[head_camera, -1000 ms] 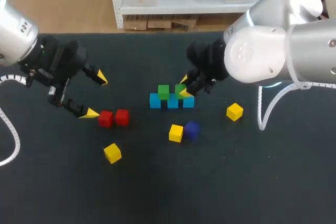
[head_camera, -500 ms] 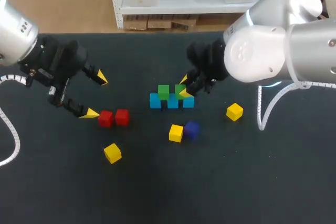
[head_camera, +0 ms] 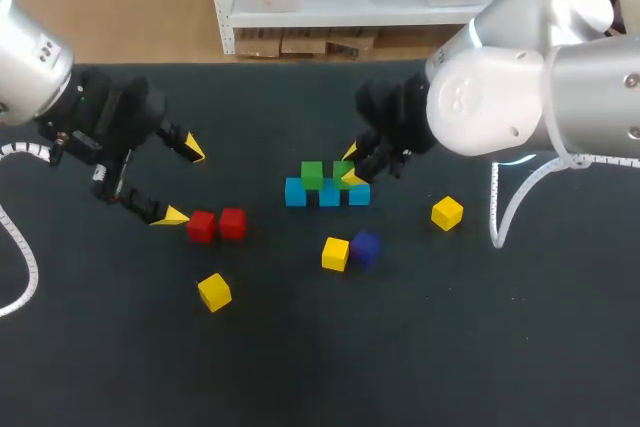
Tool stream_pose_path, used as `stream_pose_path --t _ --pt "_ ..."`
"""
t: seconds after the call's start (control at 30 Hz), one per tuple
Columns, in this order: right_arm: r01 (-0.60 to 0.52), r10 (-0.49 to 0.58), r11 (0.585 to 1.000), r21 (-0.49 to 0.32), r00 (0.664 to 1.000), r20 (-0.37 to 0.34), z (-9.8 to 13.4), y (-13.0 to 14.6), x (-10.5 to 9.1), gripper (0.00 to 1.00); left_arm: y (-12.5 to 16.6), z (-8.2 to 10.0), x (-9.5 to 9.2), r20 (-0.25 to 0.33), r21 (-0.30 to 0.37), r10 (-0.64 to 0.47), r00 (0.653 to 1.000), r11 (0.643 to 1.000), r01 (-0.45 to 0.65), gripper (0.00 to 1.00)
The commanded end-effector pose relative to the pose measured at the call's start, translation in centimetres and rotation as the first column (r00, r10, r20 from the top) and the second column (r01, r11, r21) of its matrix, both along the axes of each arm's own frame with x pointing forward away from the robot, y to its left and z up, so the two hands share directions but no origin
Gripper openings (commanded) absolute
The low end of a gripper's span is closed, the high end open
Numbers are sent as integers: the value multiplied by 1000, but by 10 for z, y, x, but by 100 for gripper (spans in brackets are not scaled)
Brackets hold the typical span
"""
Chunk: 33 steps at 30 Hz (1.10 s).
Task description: Place the blue cubes, place green cubes on the blue cubes, place the yellow cubes on the green cubes, then place the red cubes on the yellow cubes, and place purple cube on the red cubes.
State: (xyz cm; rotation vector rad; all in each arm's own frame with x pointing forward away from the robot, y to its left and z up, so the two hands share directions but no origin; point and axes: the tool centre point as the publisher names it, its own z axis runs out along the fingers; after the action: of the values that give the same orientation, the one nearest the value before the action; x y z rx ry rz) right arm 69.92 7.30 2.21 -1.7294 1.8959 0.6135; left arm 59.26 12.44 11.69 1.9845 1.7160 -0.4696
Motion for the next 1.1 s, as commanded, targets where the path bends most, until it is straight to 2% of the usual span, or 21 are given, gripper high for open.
stream_pose_path --t 0.03,0.07,0.1,0.5,0.67,0.8,1.1 --pt "-3 3 1000 2 1000 -4 0 0 1 63 2 -1 -1 4 -5 -2 1000 1000 2 100" --pt "-2 2 1000 3 1000 -5 1 0 1 77 2 -1 -1 4 -5 -2 1000 1000 2 100" --pt "-1 1 1000 3 1000 -6 1 -1 1 100 2 -1 -1 4 -5 -2 1000 1000 2 100" --pt "10 -10 1000 0 1000 -9 4 -6 2 100 2 -1 -1 4 -5 -2 1000 1000 2 100" --pt "10 -10 1000 13 1000 -4 12 -15 1 100 2 -1 -1 4 -5 -2 1000 1000 2 100" --pt "-13 15 999 47 999 -35 19 -28 -2 100 2 -1 -1 4 -5 -2 1000 1000 2 100" --pt "-12 12 999 50 1000 -8 34 -75 -16 100 2 -1 -1 4 -5 -2 1000 1000 2 100"
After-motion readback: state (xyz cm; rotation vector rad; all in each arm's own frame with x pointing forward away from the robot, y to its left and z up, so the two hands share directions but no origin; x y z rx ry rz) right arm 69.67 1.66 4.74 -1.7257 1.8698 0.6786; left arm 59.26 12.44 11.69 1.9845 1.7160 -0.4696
